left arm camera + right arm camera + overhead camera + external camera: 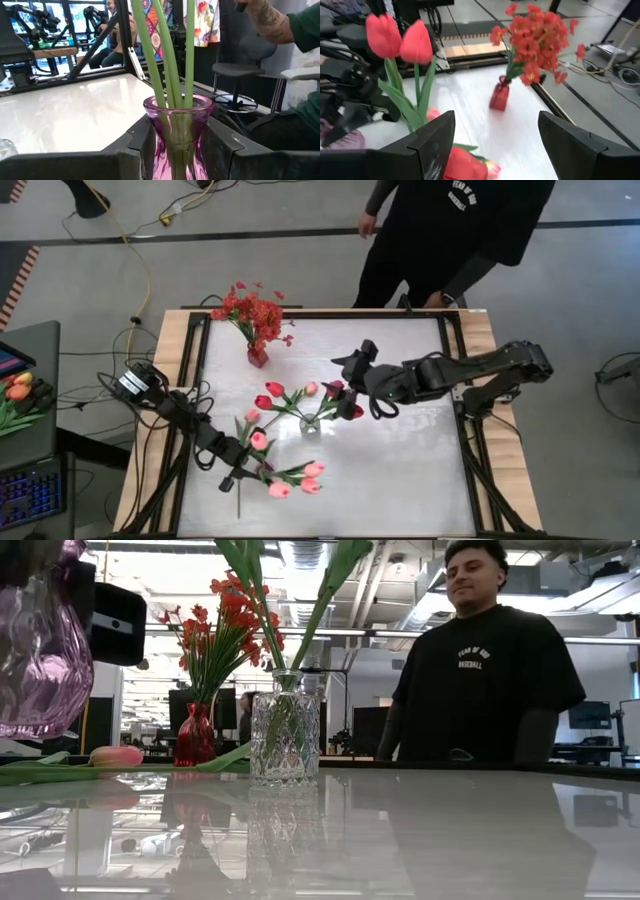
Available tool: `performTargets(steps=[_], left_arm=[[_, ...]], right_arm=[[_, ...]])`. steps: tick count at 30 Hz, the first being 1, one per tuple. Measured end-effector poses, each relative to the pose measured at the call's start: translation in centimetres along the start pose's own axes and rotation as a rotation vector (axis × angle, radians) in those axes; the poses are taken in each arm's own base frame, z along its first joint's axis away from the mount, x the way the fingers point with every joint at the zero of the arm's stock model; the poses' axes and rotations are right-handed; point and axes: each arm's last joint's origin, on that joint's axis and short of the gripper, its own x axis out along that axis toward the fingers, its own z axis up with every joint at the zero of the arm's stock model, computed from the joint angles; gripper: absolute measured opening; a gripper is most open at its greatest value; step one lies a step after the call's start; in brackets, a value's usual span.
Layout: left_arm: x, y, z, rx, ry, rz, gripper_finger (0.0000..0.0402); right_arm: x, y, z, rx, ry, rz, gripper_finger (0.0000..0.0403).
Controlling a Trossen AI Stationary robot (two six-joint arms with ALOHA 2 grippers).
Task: Sort flowers into vase by color
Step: Put the pink flower into the purple vase
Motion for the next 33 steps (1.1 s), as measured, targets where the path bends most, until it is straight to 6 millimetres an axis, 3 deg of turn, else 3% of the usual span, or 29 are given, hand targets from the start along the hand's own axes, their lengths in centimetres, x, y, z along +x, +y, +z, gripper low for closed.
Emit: performTargets(steps=[3,9,13,19,23,29,33], left_arm=[[0.0,0.0,0.0,-0.002,-0.003,-0.004,0.0105],[-0.2,0.0,0.0,-0.008,0.004,-0.005,0.0105],[-0.2,0.0,0.0,-0.009,0.004,-0.005,0.0105],[-0.3,0.0,0.3,-0.007,-0.016,-0.002,0.0105],[-0.3,0.0,0.4,-0.007,-0.02,-0.002,0.0105],[-0.3,0.0,0.4,-0.009,-0.02,-0.005,0.0105],[-0.3,0.0,0.4,-0.006,-0.02,-0.006,0.0105]], right_arm=[[-1.1,0.0,-0.4,-0.005,0.034,-0.02,0.0311],[-5.5,-1.2,-1.7,0.105,0.174,-0.061,0.0311],[-7.4,-1.4,-1.3,0.129,0.083,-0.146,0.0311],[-8.4,-2.0,0.5,0.122,-0.067,-0.181,0.0311],[-8.4,-1.8,0.6,0.111,-0.065,-0.131,0.0311],[-9.3,-0.4,-2.7,0.212,0.247,0.034,0.0311],[-9.7,2.4,-5.8,0.247,0.49,0.036,0.0311]])
